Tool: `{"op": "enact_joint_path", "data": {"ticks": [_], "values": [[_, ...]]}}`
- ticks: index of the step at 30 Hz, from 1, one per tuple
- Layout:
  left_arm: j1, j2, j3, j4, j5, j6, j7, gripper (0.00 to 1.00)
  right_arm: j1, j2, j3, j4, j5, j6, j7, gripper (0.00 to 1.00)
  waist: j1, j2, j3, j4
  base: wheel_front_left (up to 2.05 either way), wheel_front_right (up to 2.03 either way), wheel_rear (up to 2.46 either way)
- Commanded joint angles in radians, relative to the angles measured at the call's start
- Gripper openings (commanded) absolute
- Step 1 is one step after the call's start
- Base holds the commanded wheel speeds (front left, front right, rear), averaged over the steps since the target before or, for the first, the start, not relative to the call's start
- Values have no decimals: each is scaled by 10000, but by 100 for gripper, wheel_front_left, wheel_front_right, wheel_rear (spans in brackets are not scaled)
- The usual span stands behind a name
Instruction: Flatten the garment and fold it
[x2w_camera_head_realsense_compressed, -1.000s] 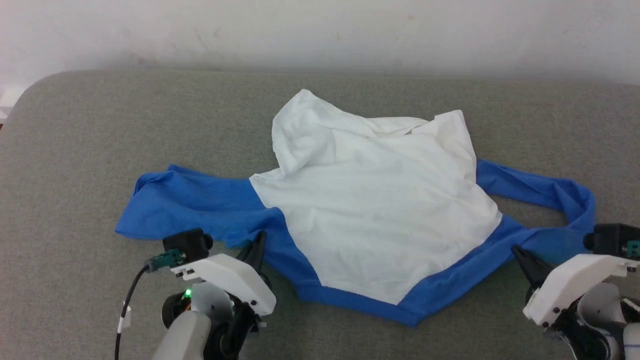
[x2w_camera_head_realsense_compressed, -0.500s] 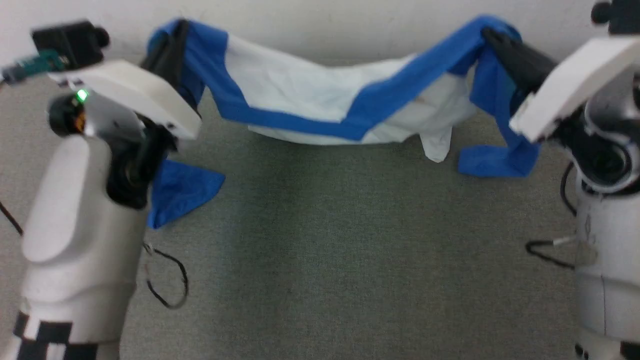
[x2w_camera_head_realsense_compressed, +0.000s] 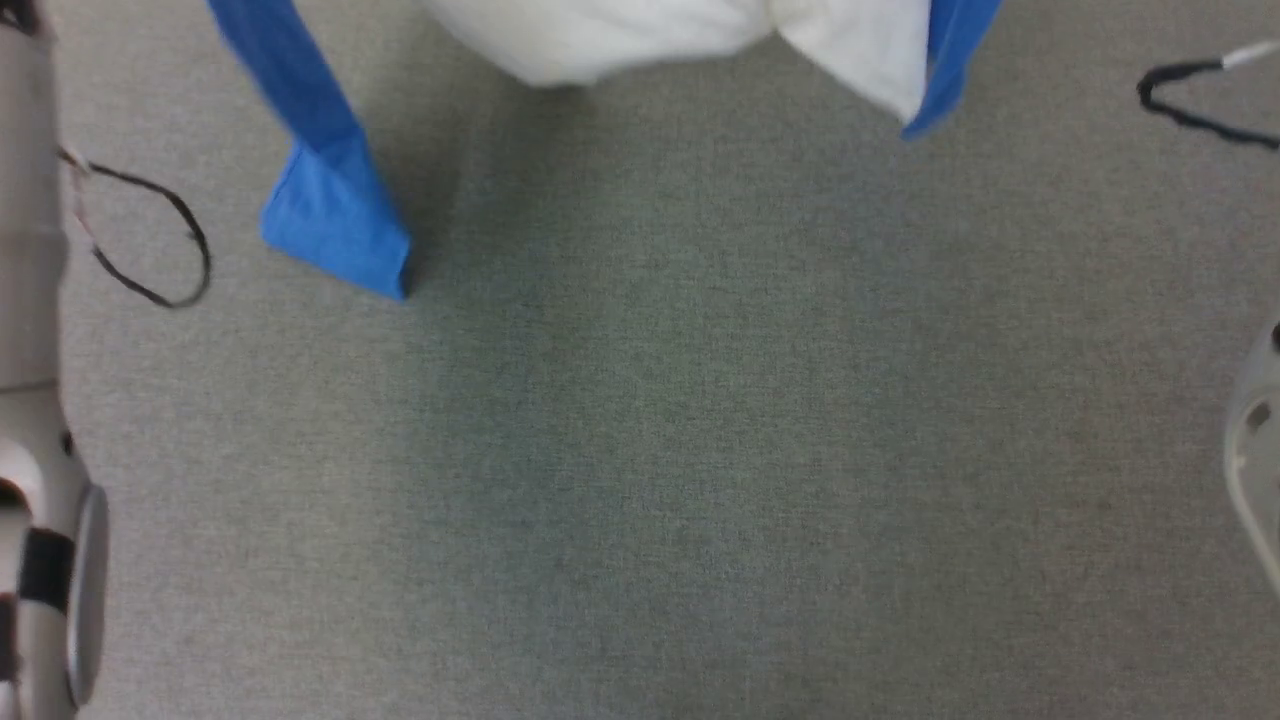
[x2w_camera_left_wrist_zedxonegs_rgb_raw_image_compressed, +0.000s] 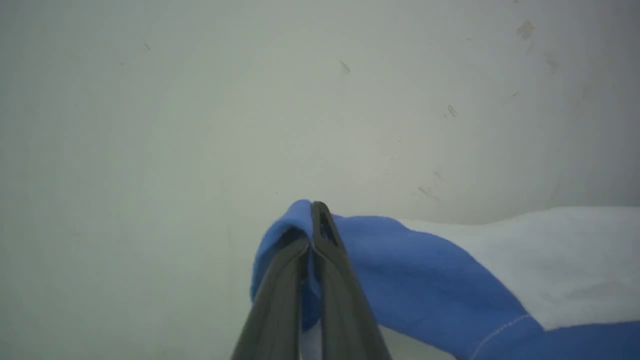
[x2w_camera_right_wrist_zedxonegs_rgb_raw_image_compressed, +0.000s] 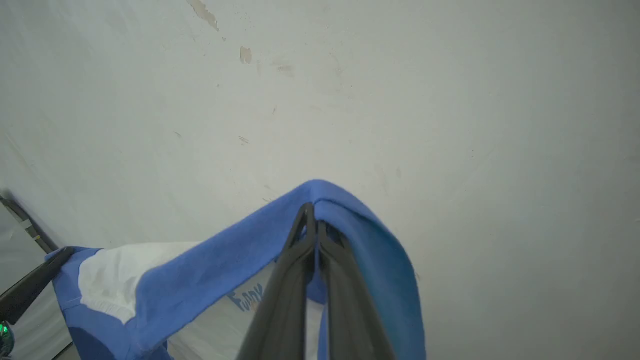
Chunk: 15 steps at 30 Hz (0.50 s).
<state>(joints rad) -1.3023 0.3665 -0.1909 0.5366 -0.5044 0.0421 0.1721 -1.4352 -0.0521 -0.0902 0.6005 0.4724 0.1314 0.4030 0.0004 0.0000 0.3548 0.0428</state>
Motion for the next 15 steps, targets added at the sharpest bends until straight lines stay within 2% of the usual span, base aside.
{"op": "enact_joint_path", "data": {"ticks": [1,8,15], "values": [[-349,87,64,231,93,63,-275,0,-392,18,127,354,-116,-7,-385,0,-4,0,337,-134,0,0,0],[-1271,67,263,922,137,-109,-1745,0,-1715,18,498,1844,123,-7,-1944,0,-4,0,623,-99,0,0,0],[-830,-210,-19,1645,-47,-726,-2098,0,-1055,18,419,2683,319,-7,-2331,0,-4,0,572,137,0,0,0]]}}
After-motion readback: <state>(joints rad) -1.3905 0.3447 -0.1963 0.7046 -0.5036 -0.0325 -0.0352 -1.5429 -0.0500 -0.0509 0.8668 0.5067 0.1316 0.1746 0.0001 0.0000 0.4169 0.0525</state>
